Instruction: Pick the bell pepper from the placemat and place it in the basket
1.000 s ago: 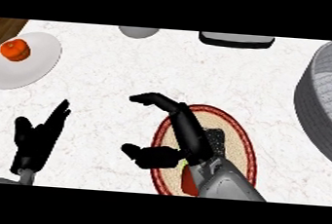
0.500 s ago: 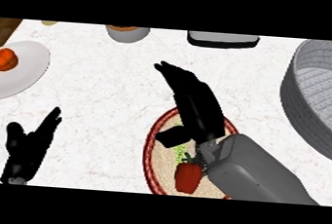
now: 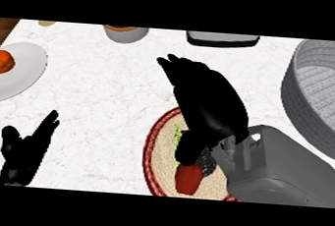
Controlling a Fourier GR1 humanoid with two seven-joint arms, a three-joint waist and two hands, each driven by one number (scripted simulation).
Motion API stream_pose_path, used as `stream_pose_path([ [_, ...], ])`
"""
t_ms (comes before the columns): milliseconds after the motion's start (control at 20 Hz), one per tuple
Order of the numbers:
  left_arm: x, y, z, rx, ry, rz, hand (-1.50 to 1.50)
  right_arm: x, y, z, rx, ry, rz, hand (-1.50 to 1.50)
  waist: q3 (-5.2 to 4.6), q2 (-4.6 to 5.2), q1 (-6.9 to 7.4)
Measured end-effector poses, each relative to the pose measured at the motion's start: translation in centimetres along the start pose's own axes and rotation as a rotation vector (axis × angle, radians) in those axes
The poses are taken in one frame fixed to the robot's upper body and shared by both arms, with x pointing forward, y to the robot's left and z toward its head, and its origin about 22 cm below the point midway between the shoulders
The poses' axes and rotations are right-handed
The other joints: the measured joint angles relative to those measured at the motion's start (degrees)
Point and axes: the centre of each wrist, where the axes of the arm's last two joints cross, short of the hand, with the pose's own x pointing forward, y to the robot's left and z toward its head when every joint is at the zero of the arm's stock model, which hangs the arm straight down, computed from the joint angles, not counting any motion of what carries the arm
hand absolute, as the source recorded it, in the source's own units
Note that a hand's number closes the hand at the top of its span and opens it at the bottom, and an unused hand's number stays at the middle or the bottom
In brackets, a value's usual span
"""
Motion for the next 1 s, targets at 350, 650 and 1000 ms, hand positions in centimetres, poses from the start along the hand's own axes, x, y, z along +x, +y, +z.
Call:
stream_pose_path([
  [350,-0.1,-0.2,0.4,0.013,-0.006,0.006,0.0,-0.8,-2.9,1.6,0.145,-0.014,0.036,-1.5,0.09,0.28,-0.18],
  [650,0.2,-0.3,0.4,0.005,-0.002,0.008,0.0,-1.3,-5.0,3.4,0.207,-0.033,0.039,-1.5,0.11,0.63,0.12],
  [1000,0.4,-0.7,0.2,-0.009,-0.018,0.003,0.0,-1.0,-4.6,4.9,0.239,-0.036,0.035,-1.5,0.18,1.03,1.13],
])
